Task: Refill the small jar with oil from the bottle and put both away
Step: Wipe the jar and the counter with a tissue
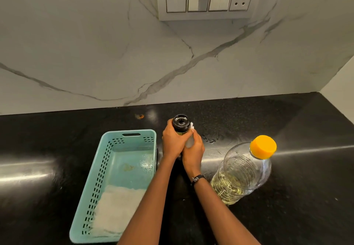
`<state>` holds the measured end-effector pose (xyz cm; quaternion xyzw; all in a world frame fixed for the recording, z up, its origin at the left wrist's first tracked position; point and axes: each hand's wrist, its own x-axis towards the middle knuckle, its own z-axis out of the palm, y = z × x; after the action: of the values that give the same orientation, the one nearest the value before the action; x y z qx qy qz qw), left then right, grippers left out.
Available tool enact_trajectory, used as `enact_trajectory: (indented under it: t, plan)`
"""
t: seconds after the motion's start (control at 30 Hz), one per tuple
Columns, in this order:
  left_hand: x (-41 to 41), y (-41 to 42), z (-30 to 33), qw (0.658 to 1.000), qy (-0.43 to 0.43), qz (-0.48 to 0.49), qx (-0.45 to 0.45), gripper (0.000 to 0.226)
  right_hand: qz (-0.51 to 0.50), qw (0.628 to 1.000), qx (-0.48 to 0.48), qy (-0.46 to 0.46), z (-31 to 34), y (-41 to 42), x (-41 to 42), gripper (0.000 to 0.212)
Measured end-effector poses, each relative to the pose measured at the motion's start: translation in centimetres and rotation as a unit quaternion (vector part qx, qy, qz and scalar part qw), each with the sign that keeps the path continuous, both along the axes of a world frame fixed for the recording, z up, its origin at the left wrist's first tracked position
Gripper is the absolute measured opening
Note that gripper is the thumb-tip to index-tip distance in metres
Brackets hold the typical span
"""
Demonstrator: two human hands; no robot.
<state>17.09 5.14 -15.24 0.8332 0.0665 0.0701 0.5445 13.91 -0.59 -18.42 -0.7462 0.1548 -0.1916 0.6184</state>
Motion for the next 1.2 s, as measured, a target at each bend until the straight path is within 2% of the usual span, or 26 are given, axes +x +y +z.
enact_trajectory:
  t: [0.13,0.2,0.27,0.33,0.4,0.43,0.57,0.67,0.8,0.97,1.2]
  plan:
    - [-0.7,0.0,0.9,0.998,0.055,-0.014,-0.014,0.106,-0.018,0.999,0.016,0.023,0.4,0.3,-2.2,0.027]
    - [-2.0,0.0,2.2,0.998,0.055,-0.004,-0.008,0.115,-0.008,1.000,0.018,0.023,1.7,0.3,-4.8,0.030]
    - [-3.9,0.4,3.7,0.999,0.034,-0.004,-0.005,0.103,0.037,0.999,0.005,0.015,3.5,0.0,-8.4,0.029]
    - [-6.7,0.9,5.3,0.998,0.002,-0.037,-0.054,0.081,0.083,0.996,-0.012,-0.003,4.9,-1.0,-12.8,0.034]
    - [-9.3,1.2,6.7,0.988,0.003,-0.097,-0.118,0.062,0.074,0.997,-0.020,-0.009,5.0,-2.8,-17.2,0.046]
    - [-10.6,1.3,7.2,0.982,0.014,-0.128,-0.139,0.060,0.044,0.998,-0.034,-0.016,5.0,-3.9,-19.1,0.050]
    - [-14.7,0.8,7.6,0.961,0.026,-0.247,-0.119,0.079,-0.081,0.987,-0.114,-0.074,5.9,-8.9,-23.9,0.044]
    - [-16.0,-0.8,7.0,0.955,0.020,-0.284,-0.078,0.091,-0.135,0.986,-0.073,-0.071,7.2,-11.8,-23.4,0.039]
    - [-16.1,-3.4,6.4,0.956,0.000,-0.291,-0.037,0.100,-0.064,0.996,-0.050,-0.020,8.9,-12.4,-20.3,0.047]
    - [-15.0,-4.7,7.0,0.962,-0.048,-0.267,-0.030,0.075,-0.005,0.997,-0.064,-0.038,9.8,-11.9,-17.9,0.045]
    - [-9.6,-5.8,9.1,0.960,-0.069,-0.265,-0.053,0.073,0.024,0.994,-0.071,-0.080,12.5,-12.7,-12.2,0.039]
